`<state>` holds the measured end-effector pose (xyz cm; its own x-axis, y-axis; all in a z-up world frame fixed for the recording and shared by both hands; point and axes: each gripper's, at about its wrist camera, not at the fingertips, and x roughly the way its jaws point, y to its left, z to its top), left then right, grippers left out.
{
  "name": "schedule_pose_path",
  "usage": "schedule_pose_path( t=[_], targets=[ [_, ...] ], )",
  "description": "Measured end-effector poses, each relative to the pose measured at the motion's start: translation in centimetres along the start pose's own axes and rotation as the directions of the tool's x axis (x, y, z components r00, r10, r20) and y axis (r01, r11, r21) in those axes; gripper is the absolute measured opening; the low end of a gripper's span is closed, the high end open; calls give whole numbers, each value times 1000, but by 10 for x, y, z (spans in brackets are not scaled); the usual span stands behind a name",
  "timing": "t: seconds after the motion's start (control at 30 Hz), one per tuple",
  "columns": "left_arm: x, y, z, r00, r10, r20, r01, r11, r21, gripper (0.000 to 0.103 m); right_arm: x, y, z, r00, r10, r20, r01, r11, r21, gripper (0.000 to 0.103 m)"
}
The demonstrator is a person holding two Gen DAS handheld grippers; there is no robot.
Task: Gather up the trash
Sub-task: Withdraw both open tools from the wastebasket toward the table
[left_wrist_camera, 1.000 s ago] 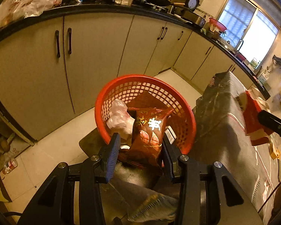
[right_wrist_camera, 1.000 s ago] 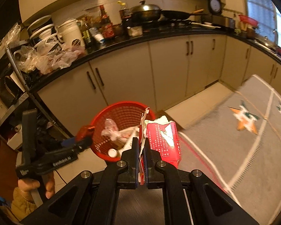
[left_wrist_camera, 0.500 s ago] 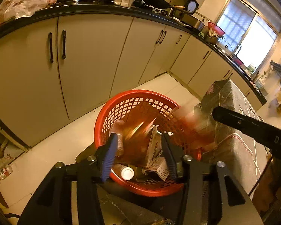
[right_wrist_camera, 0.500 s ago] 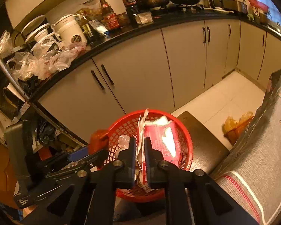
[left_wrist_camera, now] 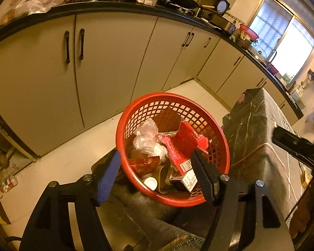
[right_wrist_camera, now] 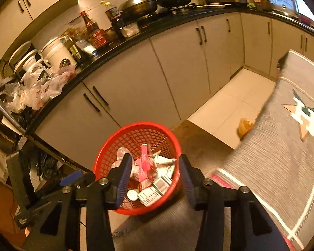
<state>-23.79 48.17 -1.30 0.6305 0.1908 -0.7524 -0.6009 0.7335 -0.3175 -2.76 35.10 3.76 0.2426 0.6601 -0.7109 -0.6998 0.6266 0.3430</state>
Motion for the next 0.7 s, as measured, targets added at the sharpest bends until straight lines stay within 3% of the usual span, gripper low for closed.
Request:
schedule_pose_path(
  t=[0.23,0.43,0.7],
  targets=[
    [-3,-6,-5,999,41,-1,-41,999,5,70,-36,-3,-19,999,-10,45,12,999,-29,61],
    [-14,-32,-6,994,104,37,-106,993,52,70,-59,-9,-29,997,-33,72,37,998,-52,64],
    [-35,-60,-15,965,236,114,-248,964,100,70,-88,-20,-45,993,-71,96,76,996,-51,69]
  ],
)
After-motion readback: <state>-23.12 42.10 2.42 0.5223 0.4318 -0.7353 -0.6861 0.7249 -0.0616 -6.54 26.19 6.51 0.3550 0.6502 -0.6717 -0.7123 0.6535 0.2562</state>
